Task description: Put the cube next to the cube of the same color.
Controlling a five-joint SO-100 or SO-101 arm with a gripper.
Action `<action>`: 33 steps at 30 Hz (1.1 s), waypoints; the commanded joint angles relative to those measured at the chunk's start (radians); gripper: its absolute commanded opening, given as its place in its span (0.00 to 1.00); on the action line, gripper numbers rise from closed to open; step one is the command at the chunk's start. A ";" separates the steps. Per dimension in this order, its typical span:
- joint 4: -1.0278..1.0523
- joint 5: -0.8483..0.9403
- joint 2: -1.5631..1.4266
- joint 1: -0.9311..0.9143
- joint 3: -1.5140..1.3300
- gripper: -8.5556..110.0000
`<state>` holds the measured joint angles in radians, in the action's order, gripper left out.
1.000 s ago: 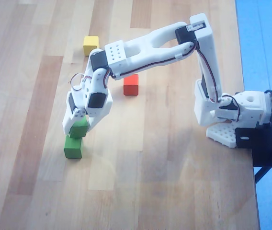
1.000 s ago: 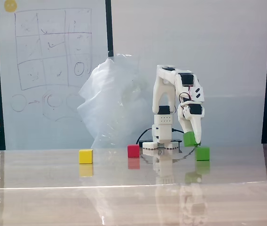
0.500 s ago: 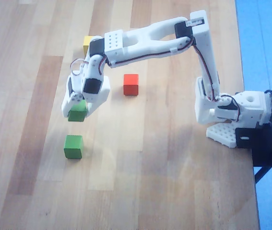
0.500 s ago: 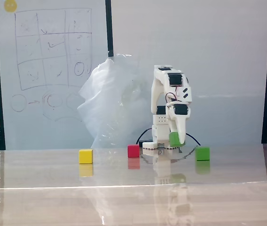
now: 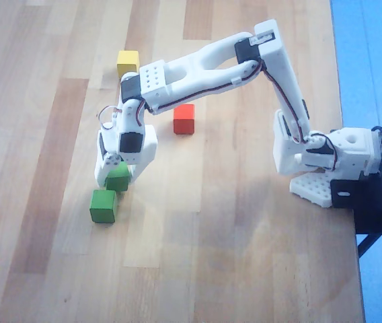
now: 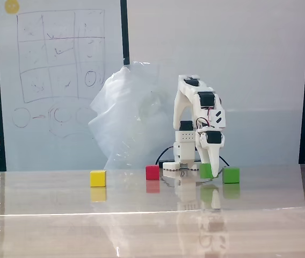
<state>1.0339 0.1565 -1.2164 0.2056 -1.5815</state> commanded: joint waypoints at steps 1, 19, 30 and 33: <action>-0.025 -0.012 -0.026 0.000 0.100 0.07; -0.025 0.002 -0.064 0.009 0.118 0.40; 0.110 0.005 -0.293 -0.009 0.150 0.34; 0.219 0.005 -0.423 -0.025 0.160 0.32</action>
<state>1.1628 0.1595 -1.4220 0.2056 -1.5370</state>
